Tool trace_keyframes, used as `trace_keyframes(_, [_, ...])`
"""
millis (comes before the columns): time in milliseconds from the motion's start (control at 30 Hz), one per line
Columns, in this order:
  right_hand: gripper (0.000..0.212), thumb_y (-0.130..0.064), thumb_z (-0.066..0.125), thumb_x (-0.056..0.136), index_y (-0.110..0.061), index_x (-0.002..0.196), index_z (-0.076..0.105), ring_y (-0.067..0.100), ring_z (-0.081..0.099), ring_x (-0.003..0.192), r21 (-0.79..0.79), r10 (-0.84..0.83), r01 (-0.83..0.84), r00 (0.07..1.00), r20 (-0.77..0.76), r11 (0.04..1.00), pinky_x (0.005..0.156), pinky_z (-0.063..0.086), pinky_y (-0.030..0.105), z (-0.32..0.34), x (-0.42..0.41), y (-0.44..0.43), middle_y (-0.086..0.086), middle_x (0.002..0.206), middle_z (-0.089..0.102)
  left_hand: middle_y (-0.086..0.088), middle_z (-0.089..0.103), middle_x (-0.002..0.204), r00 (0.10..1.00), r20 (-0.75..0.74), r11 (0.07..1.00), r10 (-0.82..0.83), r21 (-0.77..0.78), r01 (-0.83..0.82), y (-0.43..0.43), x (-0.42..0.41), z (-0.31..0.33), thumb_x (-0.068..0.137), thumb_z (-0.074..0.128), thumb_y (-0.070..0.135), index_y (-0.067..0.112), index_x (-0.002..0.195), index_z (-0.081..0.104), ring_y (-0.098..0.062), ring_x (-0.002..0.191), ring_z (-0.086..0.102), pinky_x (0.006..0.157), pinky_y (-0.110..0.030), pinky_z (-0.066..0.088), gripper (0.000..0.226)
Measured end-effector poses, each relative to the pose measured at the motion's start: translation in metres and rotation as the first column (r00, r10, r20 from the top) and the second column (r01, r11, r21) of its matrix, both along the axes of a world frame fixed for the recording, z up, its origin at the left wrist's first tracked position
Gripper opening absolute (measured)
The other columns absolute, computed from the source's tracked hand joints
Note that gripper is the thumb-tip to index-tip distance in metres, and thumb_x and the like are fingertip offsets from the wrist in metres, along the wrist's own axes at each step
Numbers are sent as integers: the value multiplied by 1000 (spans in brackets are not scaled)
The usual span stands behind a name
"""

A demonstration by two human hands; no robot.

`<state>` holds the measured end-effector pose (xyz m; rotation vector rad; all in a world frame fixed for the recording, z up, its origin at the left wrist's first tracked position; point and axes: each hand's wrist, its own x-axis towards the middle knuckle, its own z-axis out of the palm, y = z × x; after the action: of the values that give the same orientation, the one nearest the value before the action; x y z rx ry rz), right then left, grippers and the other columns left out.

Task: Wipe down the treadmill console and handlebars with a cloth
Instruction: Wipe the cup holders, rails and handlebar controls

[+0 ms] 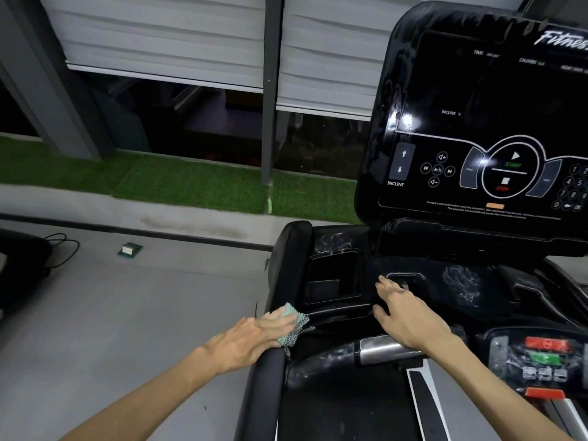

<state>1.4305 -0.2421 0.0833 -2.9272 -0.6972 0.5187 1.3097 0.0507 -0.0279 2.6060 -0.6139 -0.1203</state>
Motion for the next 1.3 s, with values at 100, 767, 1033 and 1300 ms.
trace_keyframes(100, [56,-30,38,100,-9,151,24,18,11,148,-1,4,-4,1000,2,1000,118,17,34,-2,2,0,3,161,11,27,8,157,1000,-7,1000,1,6,-1,0,-1,-3,98,18,42,26,151,28,4,146,-2,111,-40,42,56])
trace_keyframes(767, [57,-30,35,102,-8,152,18,17,5,149,-26,95,-95,995,20,995,117,11,30,-1,1,1,4,162,7,-1,33,157,991,111,990,-78,-109,90,-1,2,-9,101,36,27,20,149,31,-15,149,14,119,-36,25,48])
trace_keyframes(1033, [54,-30,37,102,-11,151,23,18,6,149,-40,116,-116,993,20,993,117,14,28,3,-1,4,5,162,8,-10,40,153,991,76,993,109,-62,-105,-31,55,2,100,51,19,9,147,41,-28,145,31,115,-45,35,49])
trace_keyframes(1300, [53,-28,36,102,-11,151,25,18,8,149,-24,120,-119,991,59,993,117,8,27,-1,1,1,6,161,14,0,45,149,984,161,985,75,-167,-48,-22,38,-8,98,32,51,16,145,40,-18,141,35,112,-38,36,59])
